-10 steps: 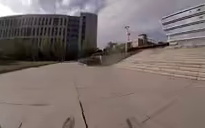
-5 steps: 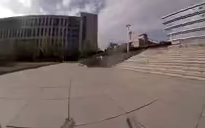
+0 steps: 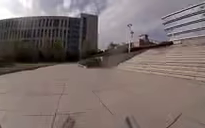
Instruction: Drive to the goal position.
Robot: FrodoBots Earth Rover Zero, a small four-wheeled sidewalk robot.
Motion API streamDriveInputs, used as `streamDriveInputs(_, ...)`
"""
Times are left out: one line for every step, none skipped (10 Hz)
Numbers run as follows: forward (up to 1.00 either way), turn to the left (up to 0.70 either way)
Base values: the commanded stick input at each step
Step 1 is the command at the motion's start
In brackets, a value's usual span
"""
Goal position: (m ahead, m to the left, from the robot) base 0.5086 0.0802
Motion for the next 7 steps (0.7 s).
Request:
streamDriveInputs(1.00,0.19)
streamDriveInputs(1.00,0.00)
streamDriveInputs(1.00,0.00)
streamDriveInputs(1.00,0.00)
streamDriveInputs(1.00,0.00)
streamDriveInputs(1.00,0.00)
streamDriveInputs(1.00,0.00)
